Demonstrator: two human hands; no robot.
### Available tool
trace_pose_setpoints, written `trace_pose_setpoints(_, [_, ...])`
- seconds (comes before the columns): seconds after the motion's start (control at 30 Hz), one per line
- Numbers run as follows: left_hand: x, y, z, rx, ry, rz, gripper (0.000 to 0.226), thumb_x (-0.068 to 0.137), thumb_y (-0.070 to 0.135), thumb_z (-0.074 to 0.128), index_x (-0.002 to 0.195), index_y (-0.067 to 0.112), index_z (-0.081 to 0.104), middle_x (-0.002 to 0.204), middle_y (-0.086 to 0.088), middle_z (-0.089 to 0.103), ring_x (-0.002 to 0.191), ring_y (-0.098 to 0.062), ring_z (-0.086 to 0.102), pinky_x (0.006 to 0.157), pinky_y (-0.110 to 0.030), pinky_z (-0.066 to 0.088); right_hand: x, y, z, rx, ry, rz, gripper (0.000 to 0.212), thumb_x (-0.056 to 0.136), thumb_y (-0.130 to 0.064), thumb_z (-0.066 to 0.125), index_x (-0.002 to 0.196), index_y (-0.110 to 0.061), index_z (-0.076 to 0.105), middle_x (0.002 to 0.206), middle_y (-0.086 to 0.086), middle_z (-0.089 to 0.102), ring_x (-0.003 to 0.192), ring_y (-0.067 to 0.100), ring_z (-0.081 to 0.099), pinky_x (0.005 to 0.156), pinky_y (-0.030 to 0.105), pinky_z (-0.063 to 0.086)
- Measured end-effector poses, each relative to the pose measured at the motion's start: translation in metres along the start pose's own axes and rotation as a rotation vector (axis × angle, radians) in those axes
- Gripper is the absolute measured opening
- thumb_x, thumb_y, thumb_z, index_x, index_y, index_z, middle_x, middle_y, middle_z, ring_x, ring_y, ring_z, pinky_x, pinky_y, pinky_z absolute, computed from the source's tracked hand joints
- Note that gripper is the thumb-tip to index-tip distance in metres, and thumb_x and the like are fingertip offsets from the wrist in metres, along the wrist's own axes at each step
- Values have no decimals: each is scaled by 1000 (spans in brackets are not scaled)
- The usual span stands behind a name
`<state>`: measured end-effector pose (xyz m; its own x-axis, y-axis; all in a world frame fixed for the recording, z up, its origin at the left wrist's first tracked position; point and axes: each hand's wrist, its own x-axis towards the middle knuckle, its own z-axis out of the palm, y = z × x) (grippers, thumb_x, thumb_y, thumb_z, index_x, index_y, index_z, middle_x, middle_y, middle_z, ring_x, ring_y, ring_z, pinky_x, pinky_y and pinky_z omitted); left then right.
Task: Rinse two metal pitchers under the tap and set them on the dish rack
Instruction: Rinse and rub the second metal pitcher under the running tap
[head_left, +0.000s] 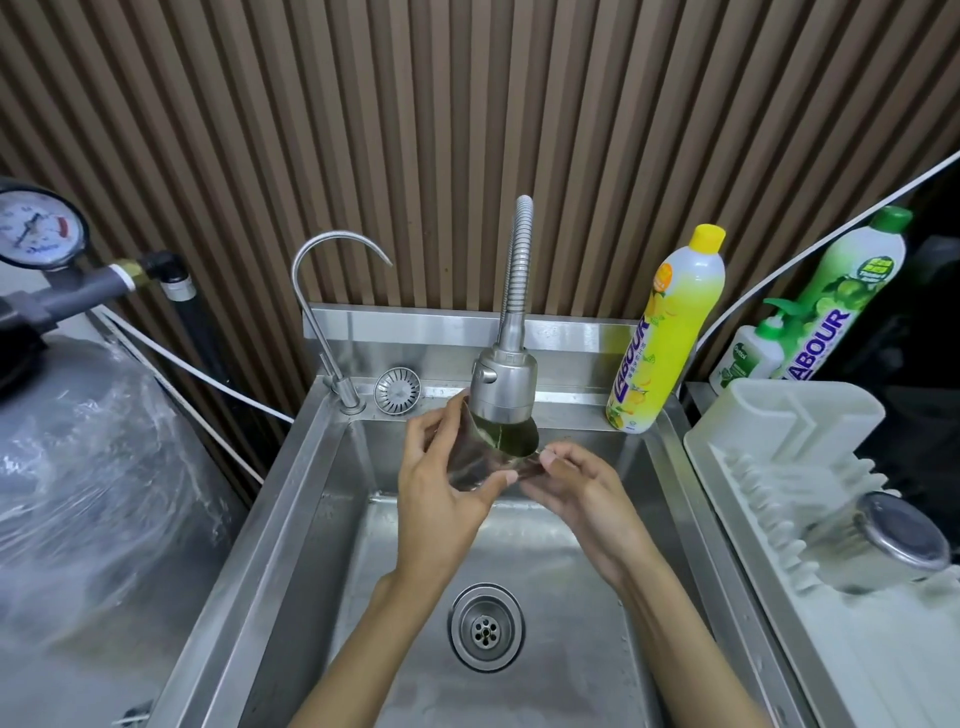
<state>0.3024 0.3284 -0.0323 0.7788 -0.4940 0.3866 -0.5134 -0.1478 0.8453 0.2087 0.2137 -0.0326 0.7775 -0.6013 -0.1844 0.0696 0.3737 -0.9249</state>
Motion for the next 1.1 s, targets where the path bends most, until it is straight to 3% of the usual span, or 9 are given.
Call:
trace_pose_setpoints(0.13, [-4,5,-5,106,72,-107,94,52,50,84,134,21,49,91,5,40,89,-10,49,77,1,32,-1,-9,4,-229,54,16,13,90,-16,58,81,-7,61,78,13,71,72,19,71,69,29,59])
trace_pose_setpoints(0.27, [-11,1,0,-22,37,-226,94,48,61,78,131,22,54,98,-1,59,89,-7,62,81,-14,48,-6,-33,6,-483,179,-97,16,84,-18,66,70,-12,61,74,9,71,67,17,70,61,30,58])
trace_pose_setpoints(0.4, [-5,-10,8,-348,-140,-342,75,59,24,86,127,19,56,106,0,72,102,-10,66,81,-12,51,-17,-45,11,-831,230,-286,18,85,-17,64,69,-23,57,84,4,72,82,17,68,77,32,52])
trace_pose_setpoints(0.47, [3,-8,11,-430,-162,-314,75,62,12,84,130,20,54,112,0,70,105,-8,65,88,-16,51,-18,-46,11,-778,198,-347,21,87,-13,62,72,-28,56,90,2,72,87,13,68,80,29,51])
trace_pose_setpoints(0.57, [13,1,12,-471,-57,-218,86,62,-1,81,135,28,45,127,16,58,115,4,55,98,-14,44,-11,-41,5,-459,114,-308,19,88,-3,57,77,-19,55,104,-12,70,95,-5,64,80,9,46])
trace_pose_setpoints(0.67, [14,6,5,-275,-16,-8,84,63,10,81,126,46,39,127,39,45,124,13,41,102,-7,32,-2,-23,3,-87,9,-190,19,89,-3,54,75,-15,54,111,-4,68,106,8,62,96,23,44])
trace_pose_setpoints(0.77, [9,4,-8,-146,-39,110,77,66,25,77,133,34,41,136,22,42,127,17,33,99,1,26,0,-4,8,147,-38,-73,22,92,2,45,75,-10,50,106,10,64,102,22,63,103,36,44])
trace_pose_setpoints(1.03, [-13,-3,-18,28,27,-156,90,52,60,79,132,34,47,98,6,56,93,-7,57,77,-6,41,-13,-9,16,-268,92,-25,14,90,-14,57,76,-12,58,76,6,70,72,15,69,67,25,58])
trace_pose_setpoints(1.1, [-16,-3,-14,76,-44,-226,67,60,58,73,120,30,61,90,6,61,86,-10,61,72,-13,45,-13,-20,16,-503,174,-20,17,89,-20,61,74,-13,59,80,10,70,69,21,70,62,34,59])
